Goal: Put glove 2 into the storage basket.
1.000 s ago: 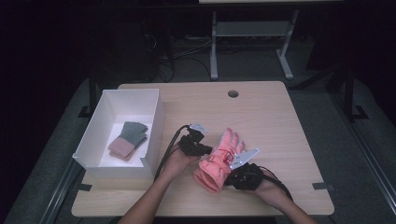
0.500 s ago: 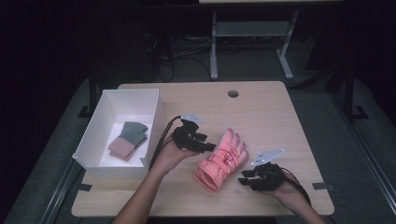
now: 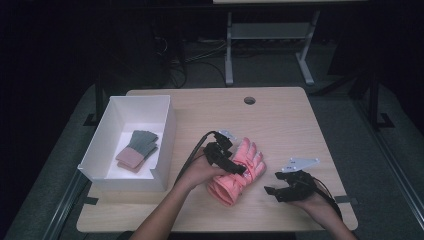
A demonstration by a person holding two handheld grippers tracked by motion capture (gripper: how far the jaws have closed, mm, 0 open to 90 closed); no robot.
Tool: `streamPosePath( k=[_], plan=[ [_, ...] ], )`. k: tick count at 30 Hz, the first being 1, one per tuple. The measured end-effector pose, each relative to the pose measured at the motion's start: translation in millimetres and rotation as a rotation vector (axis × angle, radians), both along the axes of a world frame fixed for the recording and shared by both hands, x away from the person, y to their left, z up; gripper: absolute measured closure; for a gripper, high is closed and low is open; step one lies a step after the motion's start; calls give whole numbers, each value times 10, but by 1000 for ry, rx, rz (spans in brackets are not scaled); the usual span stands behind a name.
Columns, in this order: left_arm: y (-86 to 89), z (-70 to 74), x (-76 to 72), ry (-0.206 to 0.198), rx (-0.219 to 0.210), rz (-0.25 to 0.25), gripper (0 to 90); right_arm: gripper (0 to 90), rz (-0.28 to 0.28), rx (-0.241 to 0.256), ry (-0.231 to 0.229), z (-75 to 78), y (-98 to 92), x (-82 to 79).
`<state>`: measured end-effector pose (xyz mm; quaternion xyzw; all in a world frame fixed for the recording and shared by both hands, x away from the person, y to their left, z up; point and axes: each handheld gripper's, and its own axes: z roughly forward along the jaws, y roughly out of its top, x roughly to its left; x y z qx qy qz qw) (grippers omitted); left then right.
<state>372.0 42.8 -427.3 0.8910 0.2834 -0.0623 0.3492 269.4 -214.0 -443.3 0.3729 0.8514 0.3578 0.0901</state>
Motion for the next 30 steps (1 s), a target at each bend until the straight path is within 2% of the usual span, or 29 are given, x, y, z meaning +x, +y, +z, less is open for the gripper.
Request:
streamPosePath(
  k=[7,14,20,23,27,30],
  plan=[
    [-30,-182,20,72,20,-10,124,220,-22,3,-18,20,-25,10],
    [-67,-264,32,137,28,-22,145,194,-32,4,-35,51,-60,18],
    [-47,-265,70,186,18,-38,285,176,-40,10,-48,51,-75,23],
    [-22,-277,96,220,1,-37,399,166,-44,15,-46,53,-82,29],
    [-10,-239,90,229,-4,-50,540,161,-50,16,-53,58,-86,30],
    [10,-210,89,237,-25,-52,581,158,-57,19,-60,62,-102,34]
  ],
)
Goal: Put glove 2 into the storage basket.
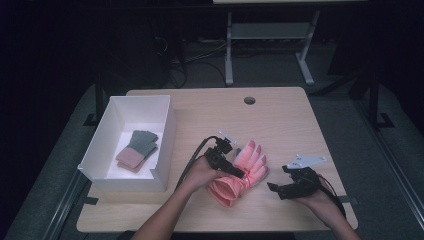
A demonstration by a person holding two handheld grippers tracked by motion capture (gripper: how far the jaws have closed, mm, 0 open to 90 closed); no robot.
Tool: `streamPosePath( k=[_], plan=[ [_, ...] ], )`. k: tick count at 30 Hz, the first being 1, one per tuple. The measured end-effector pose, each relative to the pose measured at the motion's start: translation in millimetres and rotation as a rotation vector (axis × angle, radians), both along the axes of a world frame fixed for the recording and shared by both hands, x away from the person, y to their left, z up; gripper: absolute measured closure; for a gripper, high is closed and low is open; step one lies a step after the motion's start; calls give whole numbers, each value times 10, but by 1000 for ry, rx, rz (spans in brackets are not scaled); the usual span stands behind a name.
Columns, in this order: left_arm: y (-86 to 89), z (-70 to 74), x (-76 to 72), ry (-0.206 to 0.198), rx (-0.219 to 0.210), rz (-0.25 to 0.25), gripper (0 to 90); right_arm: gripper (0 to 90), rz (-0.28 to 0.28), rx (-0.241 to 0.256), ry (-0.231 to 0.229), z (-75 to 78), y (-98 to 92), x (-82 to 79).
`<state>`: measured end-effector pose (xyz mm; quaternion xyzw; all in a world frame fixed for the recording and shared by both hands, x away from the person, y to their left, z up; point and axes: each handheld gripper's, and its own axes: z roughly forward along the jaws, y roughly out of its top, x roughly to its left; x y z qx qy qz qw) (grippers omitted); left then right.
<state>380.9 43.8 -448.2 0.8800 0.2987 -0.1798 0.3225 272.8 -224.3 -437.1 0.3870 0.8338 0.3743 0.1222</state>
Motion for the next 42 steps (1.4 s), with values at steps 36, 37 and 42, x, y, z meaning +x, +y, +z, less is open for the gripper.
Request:
streamPosePath(
  k=[36,37,42],
  plan=[
    [1850,1935,-55,-242,-26,364,594,135,-23,33,3,-10,-68,107],
    [1943,1942,-57,-239,-32,382,594,135,-19,29,2,-12,-70,114],
    [2407,1881,-70,-230,-34,492,594,134,-27,25,1,-7,-60,114]
  ],
)
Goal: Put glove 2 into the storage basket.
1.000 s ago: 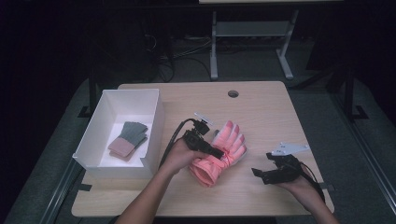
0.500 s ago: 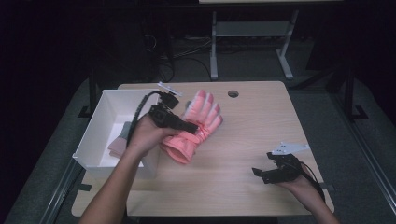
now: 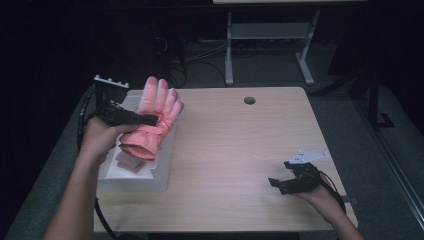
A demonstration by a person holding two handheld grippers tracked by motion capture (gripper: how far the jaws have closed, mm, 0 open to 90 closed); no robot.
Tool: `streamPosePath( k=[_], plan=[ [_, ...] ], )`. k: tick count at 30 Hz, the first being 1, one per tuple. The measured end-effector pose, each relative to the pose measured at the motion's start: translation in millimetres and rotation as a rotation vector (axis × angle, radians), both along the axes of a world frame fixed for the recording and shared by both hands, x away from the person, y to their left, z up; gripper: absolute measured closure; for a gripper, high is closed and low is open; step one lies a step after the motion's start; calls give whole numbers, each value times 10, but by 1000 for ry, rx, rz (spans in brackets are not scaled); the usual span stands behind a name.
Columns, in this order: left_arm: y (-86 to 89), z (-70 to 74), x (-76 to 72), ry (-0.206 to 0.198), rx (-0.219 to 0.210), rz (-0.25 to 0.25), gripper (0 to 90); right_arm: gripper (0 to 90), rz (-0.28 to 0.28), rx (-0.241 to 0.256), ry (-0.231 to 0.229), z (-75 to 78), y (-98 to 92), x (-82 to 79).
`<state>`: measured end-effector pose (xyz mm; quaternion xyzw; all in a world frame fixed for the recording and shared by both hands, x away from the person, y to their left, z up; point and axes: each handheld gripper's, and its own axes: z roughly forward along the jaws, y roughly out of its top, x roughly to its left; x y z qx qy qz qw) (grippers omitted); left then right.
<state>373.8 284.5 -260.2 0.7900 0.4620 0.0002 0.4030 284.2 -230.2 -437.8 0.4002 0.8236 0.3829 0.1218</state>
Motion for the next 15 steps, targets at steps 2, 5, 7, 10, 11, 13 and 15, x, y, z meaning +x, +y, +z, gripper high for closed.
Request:
streamPosePath(
  k=[2,5,7,10,11,13,15],
  plan=[
    [151,-65,-4,12,7,39,594,134,-5,3,0,3,6,-2],
    [339,-176,0,35,15,88,594,134,-5,1,0,4,7,-4],
    [432,-243,10,46,22,121,593,134,-7,-4,3,0,3,-5],
    [534,-385,48,76,28,156,593,134,-10,-2,5,-1,4,-8],
    [552,-437,65,85,32,162,592,134,-11,-3,4,0,4,-8],
    [559,-541,102,106,47,175,592,134,-12,-2,5,2,5,-14],
    [540,-668,152,130,42,177,591,134,-10,-5,0,0,0,-14]
  ],
)
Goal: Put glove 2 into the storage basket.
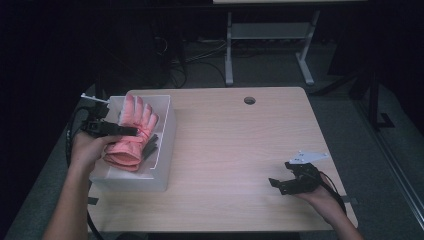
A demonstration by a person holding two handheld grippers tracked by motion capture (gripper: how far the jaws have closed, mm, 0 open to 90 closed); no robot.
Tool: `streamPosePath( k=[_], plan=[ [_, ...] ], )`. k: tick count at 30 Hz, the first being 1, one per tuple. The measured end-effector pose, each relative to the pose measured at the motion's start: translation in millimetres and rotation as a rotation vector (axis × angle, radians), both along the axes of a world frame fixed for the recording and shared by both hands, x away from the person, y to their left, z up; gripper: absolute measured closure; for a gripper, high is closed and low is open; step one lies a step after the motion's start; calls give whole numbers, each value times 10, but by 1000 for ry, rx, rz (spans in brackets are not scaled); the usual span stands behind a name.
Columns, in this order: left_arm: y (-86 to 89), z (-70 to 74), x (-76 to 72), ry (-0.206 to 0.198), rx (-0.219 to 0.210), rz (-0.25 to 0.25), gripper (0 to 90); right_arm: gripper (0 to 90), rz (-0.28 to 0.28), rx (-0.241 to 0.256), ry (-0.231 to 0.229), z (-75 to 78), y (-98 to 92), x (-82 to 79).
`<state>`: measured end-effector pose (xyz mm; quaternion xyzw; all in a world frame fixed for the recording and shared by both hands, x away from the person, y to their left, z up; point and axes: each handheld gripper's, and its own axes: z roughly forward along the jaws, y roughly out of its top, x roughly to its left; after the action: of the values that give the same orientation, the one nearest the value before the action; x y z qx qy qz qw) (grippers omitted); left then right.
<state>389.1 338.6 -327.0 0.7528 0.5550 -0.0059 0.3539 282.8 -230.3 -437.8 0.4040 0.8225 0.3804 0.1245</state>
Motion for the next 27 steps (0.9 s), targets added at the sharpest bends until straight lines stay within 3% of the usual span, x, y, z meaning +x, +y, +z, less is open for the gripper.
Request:
streamPosePath(
  k=[11,15,22,25,27],
  plan=[
    [-246,-597,204,102,59,-20,562,134,-2,0,1,6,-5,-13],
    [-253,-754,218,126,45,-20,511,134,-1,0,-1,6,-14,-20],
    [-253,-642,204,67,118,-54,206,134,-1,3,4,7,-5,-29],
    [-225,-560,189,50,135,-52,147,134,-1,5,5,13,-5,-32],
    [-206,-538,185,63,147,-52,133,134,-1,6,8,9,-6,-30]
  ],
)
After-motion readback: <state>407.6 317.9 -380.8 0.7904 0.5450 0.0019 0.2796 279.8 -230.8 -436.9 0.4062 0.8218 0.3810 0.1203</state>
